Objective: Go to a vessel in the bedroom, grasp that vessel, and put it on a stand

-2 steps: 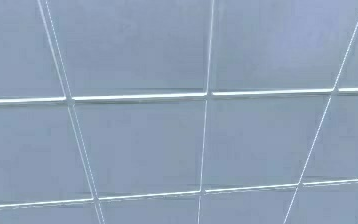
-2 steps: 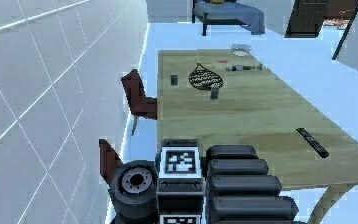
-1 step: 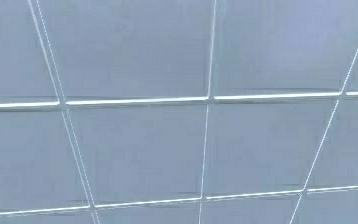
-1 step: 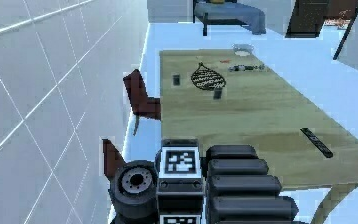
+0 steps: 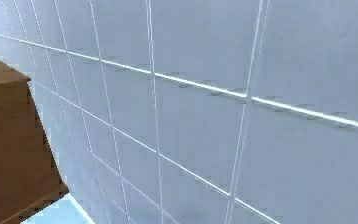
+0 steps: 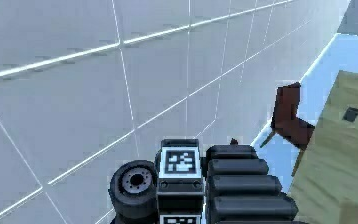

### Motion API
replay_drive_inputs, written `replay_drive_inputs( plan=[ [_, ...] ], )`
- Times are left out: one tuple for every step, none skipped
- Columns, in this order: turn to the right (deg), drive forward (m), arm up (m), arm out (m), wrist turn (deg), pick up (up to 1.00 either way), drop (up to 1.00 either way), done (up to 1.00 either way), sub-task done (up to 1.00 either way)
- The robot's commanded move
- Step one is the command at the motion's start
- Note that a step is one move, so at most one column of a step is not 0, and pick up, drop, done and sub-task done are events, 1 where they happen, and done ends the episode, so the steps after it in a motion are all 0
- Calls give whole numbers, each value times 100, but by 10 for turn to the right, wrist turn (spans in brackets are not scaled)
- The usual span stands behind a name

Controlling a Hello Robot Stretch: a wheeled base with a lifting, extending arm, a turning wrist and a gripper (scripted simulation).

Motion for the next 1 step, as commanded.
replay_drive_inputs(
  plan=[
    [-450, 0, 0, 0, 0, 0, 0, 0, 0]
  ],
)
